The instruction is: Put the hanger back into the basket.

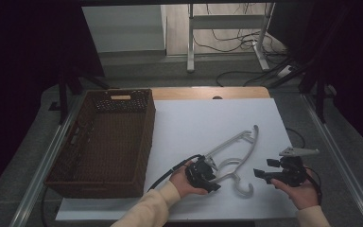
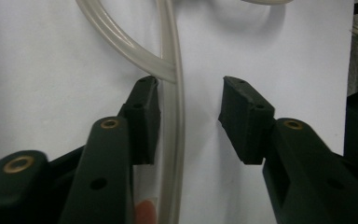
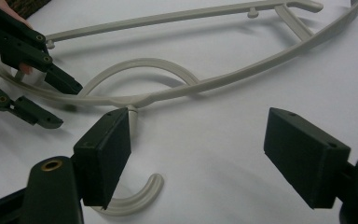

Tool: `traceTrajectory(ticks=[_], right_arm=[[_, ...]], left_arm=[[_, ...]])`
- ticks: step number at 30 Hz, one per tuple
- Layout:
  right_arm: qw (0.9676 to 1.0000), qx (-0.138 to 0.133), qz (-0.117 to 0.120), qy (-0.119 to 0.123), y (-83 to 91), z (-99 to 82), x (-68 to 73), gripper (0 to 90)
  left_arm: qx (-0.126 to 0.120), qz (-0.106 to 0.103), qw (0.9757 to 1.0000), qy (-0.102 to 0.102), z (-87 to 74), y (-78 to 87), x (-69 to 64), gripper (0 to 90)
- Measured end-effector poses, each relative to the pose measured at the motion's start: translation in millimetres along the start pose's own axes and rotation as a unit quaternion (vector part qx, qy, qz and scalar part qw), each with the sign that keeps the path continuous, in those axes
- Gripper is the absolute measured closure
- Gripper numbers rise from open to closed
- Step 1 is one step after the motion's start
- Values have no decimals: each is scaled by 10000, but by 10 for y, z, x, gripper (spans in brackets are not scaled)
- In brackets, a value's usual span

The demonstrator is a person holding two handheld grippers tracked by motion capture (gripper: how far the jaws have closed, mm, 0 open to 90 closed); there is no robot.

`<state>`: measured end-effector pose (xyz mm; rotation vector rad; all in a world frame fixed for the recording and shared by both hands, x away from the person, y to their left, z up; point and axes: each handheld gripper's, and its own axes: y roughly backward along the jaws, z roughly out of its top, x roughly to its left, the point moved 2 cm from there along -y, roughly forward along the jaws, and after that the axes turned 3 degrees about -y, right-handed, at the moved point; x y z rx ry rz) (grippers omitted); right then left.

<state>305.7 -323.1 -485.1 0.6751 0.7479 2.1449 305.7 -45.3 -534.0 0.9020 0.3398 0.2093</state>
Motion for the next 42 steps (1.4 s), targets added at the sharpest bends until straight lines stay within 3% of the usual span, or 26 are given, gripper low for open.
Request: traceTrajectory(ticks=[15, 33, 42], right_arm=[[10000, -4, -13, 1, 3, 4, -2, 228], [10000, -42, -27, -48, 24, 4, -27, 229], [9994, -251, -130, -196, 99, 2, -106, 233]], left_arm=[[29, 204, 9997, 126, -4, -3, 35, 768], [65, 204, 9997, 98, 6, 4, 53, 809], [-161, 326, 9992, 187, 22, 79, 89, 811]])
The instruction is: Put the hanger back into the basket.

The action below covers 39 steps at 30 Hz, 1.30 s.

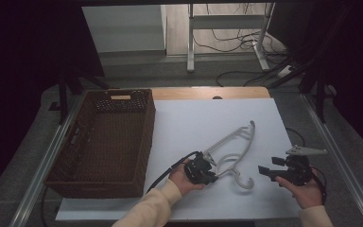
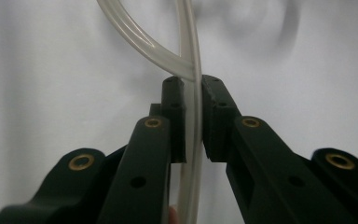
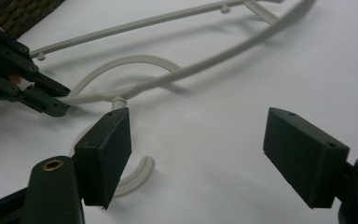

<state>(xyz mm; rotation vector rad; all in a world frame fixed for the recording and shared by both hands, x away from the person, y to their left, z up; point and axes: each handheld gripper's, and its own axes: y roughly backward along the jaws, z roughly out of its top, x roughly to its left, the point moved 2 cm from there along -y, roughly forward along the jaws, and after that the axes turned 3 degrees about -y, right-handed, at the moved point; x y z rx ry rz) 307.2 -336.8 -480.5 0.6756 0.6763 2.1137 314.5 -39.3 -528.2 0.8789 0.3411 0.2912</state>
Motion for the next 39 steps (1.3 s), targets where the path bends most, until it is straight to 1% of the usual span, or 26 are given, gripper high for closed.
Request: traceTrajectory(ticks=[1, 3, 4, 5, 6, 8, 11, 12, 13, 15, 17, 19, 25, 30, 33, 38, 39], right_arm=[[10000, 0, 0, 0, 0, 0, 0, 233], [9999, -86, -46, -65, 28, 3, -30, 234], [9998, -143, -63, -147, 47, 2, -57, 235], [9998, -143, -63, -147, 47, 2, -57, 235], [9997, -160, -75, -172, 52, 1, -67, 235], [9993, -230, -147, -243, 73, -3, -107, 236], [9991, -263, -156, -302, 90, -4, -123, 236], [9988, -299, -153, -359, 106, -7, -142, 235], [9988, -299, -153, -359, 106, -7, -142, 235], [9987, -299, -170, -379, 109, -13, -156, 235], [9987, -282, -182, -384, 106, -19, -165, 235], [9987, -271, -194, -376, 99, -23, -168, 234], [9987, -264, -207, -375, 95, -24, -170, 233], [9987, -268, -225, -373, 92, -28, -183, 233], [9987, -248, -226, -391, 93, -30, -184, 233], [9987, -253, -234, -381, 90, -29, -182, 233], [9987, -253, -234, -381, 90, -29, -182, 233]], left_arm=[[0, 0, 10000, 0, 0, 0, 0, 812], [-111, 29, 9999, 19, 11, 54, 8, 812], [-156, 38, 9999, 10, 17, 80, 9, 812], [-192, 43, 9998, 1, 22, 98, 9, 812], [-277, 56, 9996, 35, 32, 124, 3, 812], [-353, 80, 9993, 35, 45, 168, 3, 812], [-453, 106, 9989, 56, 61, 231, 7, 812], [-495, 107, 9987, 32, 73, 281, 10, 812], [-495, 107, 9987, 32, 73, 281, 10, 812], [-546, 108, 9984, 26, 89, 331, 0, 812], [-617, 69, 9981, 36, 101, 378, -10, 812], [-670, 35, 9977, 4, 114, 448, -24, 812], [-769, -36, 9970, -23, 126, 533, -57, 812], [-814, -31, 9966, -122, 155, 634, -109, 812], [-876, -17, 9959, -205, 180, 717, -144, 812], [-964, 45, 9950, -252, 192, 868, -164, 812], [-964, 45, 9950, -252, 192, 868, -164, 812]])
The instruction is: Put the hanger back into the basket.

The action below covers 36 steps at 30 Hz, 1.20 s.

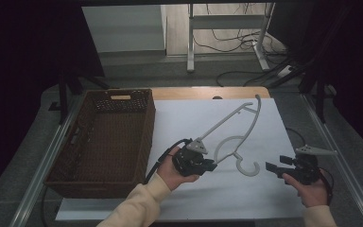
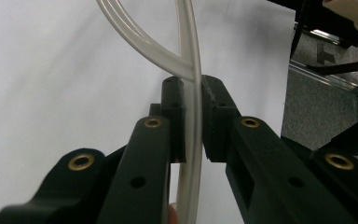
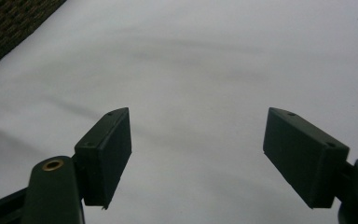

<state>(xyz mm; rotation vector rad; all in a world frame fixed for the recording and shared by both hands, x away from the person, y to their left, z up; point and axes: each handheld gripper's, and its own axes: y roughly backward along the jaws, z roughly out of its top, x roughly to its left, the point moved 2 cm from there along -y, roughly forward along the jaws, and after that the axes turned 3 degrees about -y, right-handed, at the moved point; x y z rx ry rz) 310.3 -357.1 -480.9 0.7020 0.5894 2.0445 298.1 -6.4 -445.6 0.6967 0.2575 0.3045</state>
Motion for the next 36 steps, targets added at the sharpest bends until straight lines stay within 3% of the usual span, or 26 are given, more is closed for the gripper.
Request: traceTrajectory(ticks=[5, 16, 26, 36], right_arm=[[10000, 18, -7, 9, -2, 0, 0, 233], [10000, 31, -22, 13, -6, 0, 0, 233], [10000, 30, -26, 15, -8, 1, 1, 233], [10000, 34, -33, 3, -8, 1, 2, 233]], left_arm=[[10, 14, 10000, 27, -16, 55, 22, 812], [113, -276, 9996, -15, 18, 161, 38, 812], [97, -414, 9989, -175, 127, 453, 78, 812], [95, -429, 9989, -190, 88, 662, 144, 812]])
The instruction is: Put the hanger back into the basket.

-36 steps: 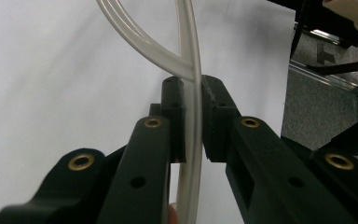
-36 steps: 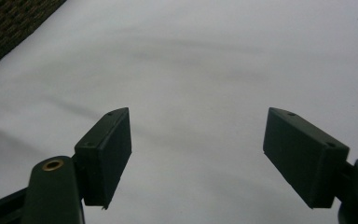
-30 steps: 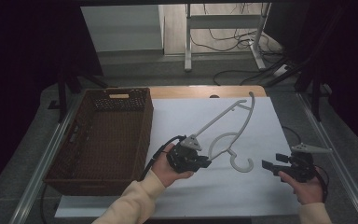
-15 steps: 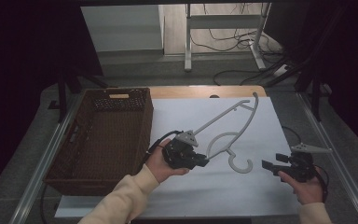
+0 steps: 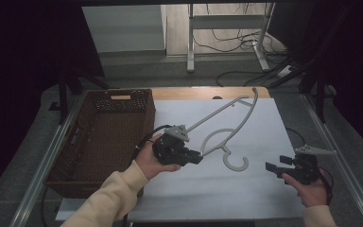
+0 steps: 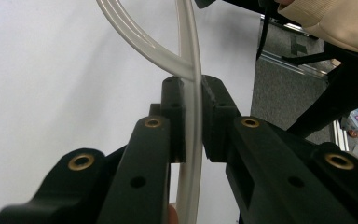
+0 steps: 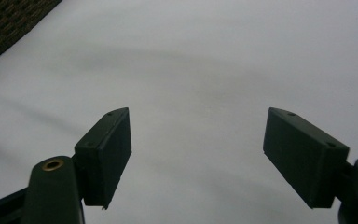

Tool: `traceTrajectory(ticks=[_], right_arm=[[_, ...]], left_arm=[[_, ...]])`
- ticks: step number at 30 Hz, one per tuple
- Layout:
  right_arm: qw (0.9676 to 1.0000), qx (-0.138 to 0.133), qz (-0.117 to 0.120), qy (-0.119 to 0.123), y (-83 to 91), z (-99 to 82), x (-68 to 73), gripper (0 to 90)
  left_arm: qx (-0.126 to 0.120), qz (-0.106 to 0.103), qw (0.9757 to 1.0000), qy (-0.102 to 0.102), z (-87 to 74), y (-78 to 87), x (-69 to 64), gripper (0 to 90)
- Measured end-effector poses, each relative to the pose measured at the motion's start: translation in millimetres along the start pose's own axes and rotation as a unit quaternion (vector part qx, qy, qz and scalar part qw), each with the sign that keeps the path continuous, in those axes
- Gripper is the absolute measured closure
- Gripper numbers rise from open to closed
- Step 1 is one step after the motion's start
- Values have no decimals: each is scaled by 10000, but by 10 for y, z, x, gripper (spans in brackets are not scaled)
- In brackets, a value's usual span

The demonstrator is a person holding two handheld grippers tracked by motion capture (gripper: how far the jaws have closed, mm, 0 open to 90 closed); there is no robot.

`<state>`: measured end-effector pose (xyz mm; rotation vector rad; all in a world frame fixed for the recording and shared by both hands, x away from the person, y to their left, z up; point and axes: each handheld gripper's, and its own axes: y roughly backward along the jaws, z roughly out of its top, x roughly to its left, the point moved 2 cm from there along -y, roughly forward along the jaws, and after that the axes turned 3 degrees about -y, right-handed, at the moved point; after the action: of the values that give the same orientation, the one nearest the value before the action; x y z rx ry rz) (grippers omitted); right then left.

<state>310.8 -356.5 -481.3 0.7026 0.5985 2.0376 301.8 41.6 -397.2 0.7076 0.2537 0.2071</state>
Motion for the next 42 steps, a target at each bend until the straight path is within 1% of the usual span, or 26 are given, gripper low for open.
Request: traceTrajectory(ticks=[4, 5, 6, 7, 10, 11, 12, 16, 17, 18, 20, 22, 26, 27, 28, 32, 38, 42], right_arm=[[10000, 6, -4, 3, -1, -1, -2, 233], [10000, 17, -5, -16, -2, -1, 0, 233], [10000, 17, -5, -16, -2, -1, 0, 233], [10000, 8, -8, -11, -7, -1, 0, 233], [10000, 27, -7, -26, -8, -2, 4, 232], [10000, 40, -8, -29, -10, -3, 6, 232], [10000, 40, -8, -29, -10, -3, 6, 232], [10000, 25, -14, 0, -13, -4, 0, 233], [10000, 25, -14, 0, -13, -4, 0, 233], [10000, 25, -16, 2, -14, -4, -1, 232], [10000, 37, -12, 1, -15, -5, 0, 232], [10000, 34, -12, -3, -18, -5, 1, 232], [10000, 43, 4, 9, -22, -3, 9, 231], [10000, 28, 8, 3, -26, -3, 13, 231], [10000, 17, 14, 54, -31, -2, 14, 230], [10000, 58, 37, 53, -39, -2, 30, 229], [10000, 59, 24, 73, -49, -3, 34, 228], [9999, 68, 41, 73, -53, -3, 45, 228]], left_arm=[[-31, -34, 10000, 24, -33, 82, 28, 812], [-26, -32, 10000, 34, -45, 131, 45, 812], [-26, -32, 10000, 34, -45, 131, 45, 812], [-29, -39, 10000, 51, -56, 180, 63, 812], [-5, 0, 10000, 50, -67, 227, 79, 812], [18, 48, 10000, 64, -82, 275, 96, 812], [18, 48, 10000, 64, -82, 275, 96, 812], [16, 149, 9998, 96, -142, 413, 147, 812], [16, 149, 9998, 96, -142, 413, 147, 812], [-33, 192, 9997, 157, -177, 466, 166, 812], [-63, 240, 9995, 214, -221, 522, 189, 812], [-70, 249, 9994, 215, -243, 551, 203, 812], [-117, 297, 9991, 294, -342, 657, 248, 812], [-124, 341, 9988, 338, -379, 686, 262, 812], [-123, 360, 9986, 356, -398, 701, 269, 812], [-144, 418, 9982, 414, -489, 771, 299, 812], [-251, 561, 9965, 559, -623, 947, 368, 812], [-243, 689, 9954, 622, -728, 1085, 410, 812]])
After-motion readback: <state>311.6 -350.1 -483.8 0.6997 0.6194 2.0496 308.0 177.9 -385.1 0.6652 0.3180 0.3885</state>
